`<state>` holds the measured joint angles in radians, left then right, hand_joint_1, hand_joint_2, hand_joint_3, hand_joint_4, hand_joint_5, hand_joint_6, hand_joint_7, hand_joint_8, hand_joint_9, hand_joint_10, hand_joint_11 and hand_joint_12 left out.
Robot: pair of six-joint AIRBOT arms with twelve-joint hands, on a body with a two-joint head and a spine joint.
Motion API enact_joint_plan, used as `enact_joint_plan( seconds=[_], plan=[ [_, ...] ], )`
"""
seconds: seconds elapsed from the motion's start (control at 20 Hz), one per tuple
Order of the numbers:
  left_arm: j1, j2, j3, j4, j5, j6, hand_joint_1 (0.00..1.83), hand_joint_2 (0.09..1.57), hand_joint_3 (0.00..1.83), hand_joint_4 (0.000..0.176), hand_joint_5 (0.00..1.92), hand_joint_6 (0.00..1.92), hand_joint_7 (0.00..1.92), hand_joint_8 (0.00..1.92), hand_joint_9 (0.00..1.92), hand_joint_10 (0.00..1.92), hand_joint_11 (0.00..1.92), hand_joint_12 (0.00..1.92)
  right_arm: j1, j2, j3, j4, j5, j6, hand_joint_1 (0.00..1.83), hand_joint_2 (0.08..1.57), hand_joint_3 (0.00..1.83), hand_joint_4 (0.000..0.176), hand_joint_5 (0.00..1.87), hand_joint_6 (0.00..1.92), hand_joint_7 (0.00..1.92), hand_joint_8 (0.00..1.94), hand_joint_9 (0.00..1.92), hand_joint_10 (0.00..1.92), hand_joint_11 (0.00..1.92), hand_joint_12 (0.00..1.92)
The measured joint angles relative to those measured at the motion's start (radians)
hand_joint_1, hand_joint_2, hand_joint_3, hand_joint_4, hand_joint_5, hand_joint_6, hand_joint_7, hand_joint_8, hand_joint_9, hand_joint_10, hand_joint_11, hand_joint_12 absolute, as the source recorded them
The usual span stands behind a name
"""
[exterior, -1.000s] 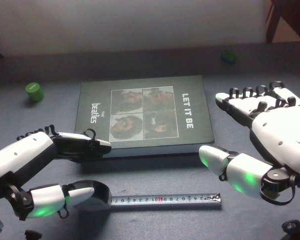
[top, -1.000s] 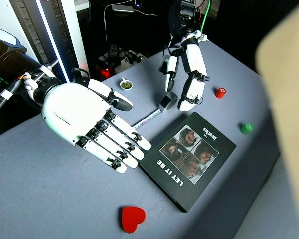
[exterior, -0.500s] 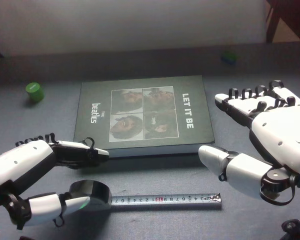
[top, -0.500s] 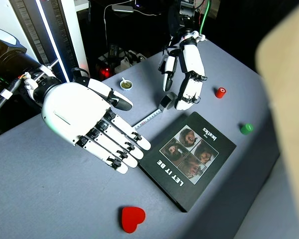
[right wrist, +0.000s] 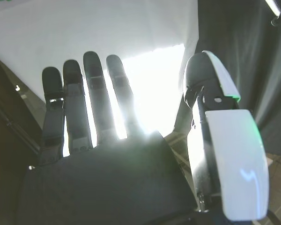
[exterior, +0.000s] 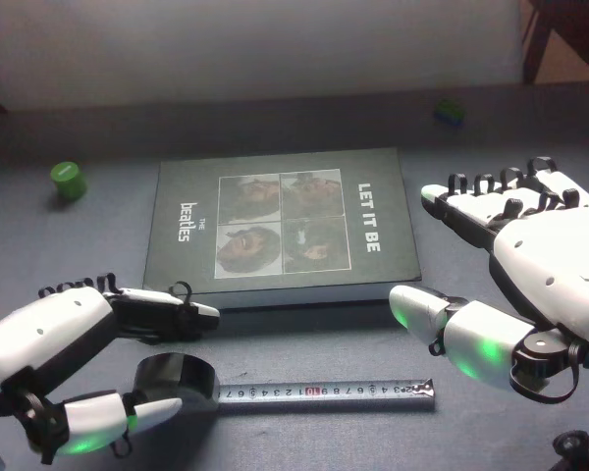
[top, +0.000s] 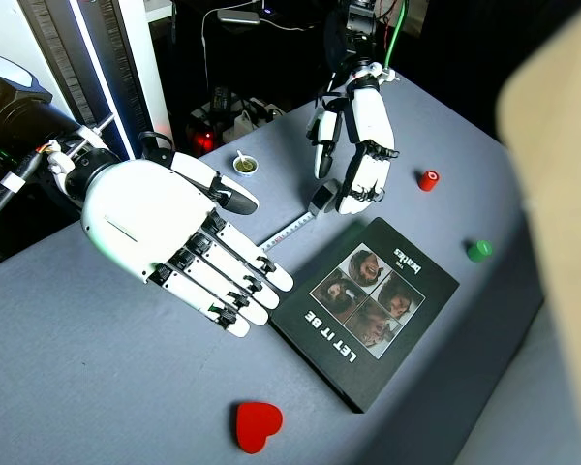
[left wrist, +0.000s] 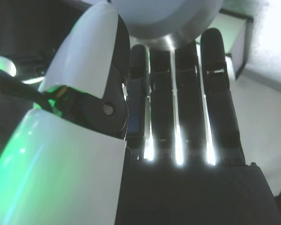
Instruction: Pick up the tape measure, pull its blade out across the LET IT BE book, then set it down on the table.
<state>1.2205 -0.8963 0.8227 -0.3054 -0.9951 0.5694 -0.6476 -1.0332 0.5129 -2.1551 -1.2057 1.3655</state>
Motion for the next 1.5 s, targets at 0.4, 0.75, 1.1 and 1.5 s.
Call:
enact_joint_plan(
  seconds=[0.4, 0.75, 1.1, 1.5],
  plan=[
    [0.006, -0.018, 0.013, -0.011, 0.014, 0.024, 1.17, 1.13, 0.0, 0.0, 0.67, 0.0, 0.73, 0.0, 0.71, 0.0, 0.52, 0.49, 0.0, 0.0, 0.0, -0.001, 0.0, 0.0, 0.13, 1.22, 0.0, 0.0, 0.28, 0.0, 0.35, 0.0, 0.28, 0.01, 0.0, 0.83],
    [0.011, -0.024, 0.025, -0.016, 0.021, 0.037, 1.18, 1.13, 0.0, 0.0, 0.67, 0.0, 0.73, 0.0, 0.7, 0.0, 0.52, 0.48, 0.0, -0.001, 0.0, -0.002, 0.0, 0.0, 0.13, 1.22, 0.0, 0.0, 0.27, 0.0, 0.35, 0.0, 0.28, 0.0, 0.0, 0.85],
    [0.019, -0.036, 0.037, -0.019, 0.035, 0.056, 1.19, 1.13, 0.0, 0.0, 0.67, 0.0, 0.73, 0.0, 0.7, 0.0, 0.52, 0.47, 0.0, -0.001, 0.0, -0.003, 0.0, 0.0, 0.13, 1.22, 0.0, 0.0, 0.25, 0.0, 0.31, 0.0, 0.25, 0.01, 0.0, 0.83],
    [0.019, -0.042, 0.036, -0.02, 0.03, 0.07, 1.49, 1.08, 0.0, 0.0, 0.89, 0.98, 1.07, 0.61, 1.05, 0.87, 0.93, 1.47, 0.0, -0.001, 0.0, -0.003, 0.0, 0.0, 0.13, 1.22, 0.0, 0.0, 0.28, 0.01, 0.34, 0.01, 0.27, 0.01, 0.0, 0.83]
  ],
)
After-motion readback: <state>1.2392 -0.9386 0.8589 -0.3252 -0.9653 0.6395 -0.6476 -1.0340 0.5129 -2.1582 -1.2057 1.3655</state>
